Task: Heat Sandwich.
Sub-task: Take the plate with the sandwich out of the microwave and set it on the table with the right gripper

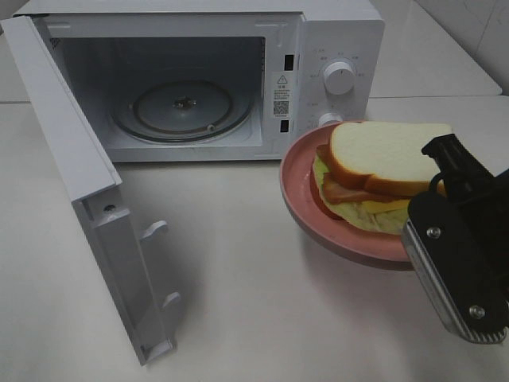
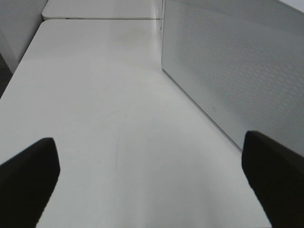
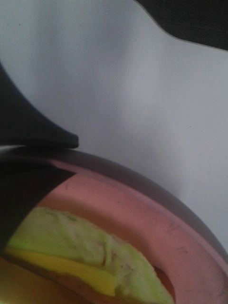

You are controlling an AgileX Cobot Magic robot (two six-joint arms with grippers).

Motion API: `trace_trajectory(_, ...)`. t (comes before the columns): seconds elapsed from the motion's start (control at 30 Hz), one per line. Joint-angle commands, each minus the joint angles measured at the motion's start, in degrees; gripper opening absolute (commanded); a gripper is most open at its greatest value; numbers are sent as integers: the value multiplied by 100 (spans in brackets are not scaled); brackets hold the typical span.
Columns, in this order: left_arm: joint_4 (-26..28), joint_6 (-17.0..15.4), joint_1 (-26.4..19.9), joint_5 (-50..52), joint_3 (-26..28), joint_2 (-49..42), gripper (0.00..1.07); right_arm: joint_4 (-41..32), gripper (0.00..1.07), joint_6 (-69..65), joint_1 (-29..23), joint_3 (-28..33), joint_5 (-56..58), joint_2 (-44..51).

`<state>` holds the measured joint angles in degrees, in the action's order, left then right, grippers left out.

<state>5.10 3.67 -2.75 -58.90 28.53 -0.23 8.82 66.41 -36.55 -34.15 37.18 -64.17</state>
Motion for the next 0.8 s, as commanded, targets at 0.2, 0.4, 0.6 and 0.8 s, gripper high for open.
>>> trace_trajectory(0.2,6,0,0,-6,-17,-155,101,854,0,-2023,-29,11,132,74)
trace_trajectory(0.4,6,0,0,-6,-17,-155,101,1581,0,-3678,-29,11,561,74)
trace_trajectory(0.6,6,0,0,-6,-17,-155,101,1770,0,-5128,-29,11,1117,74)
trace_trajectory(0.8,6,0,0,-6,-17,-155,101,1793,1,-5947,-29,11,1404,74)
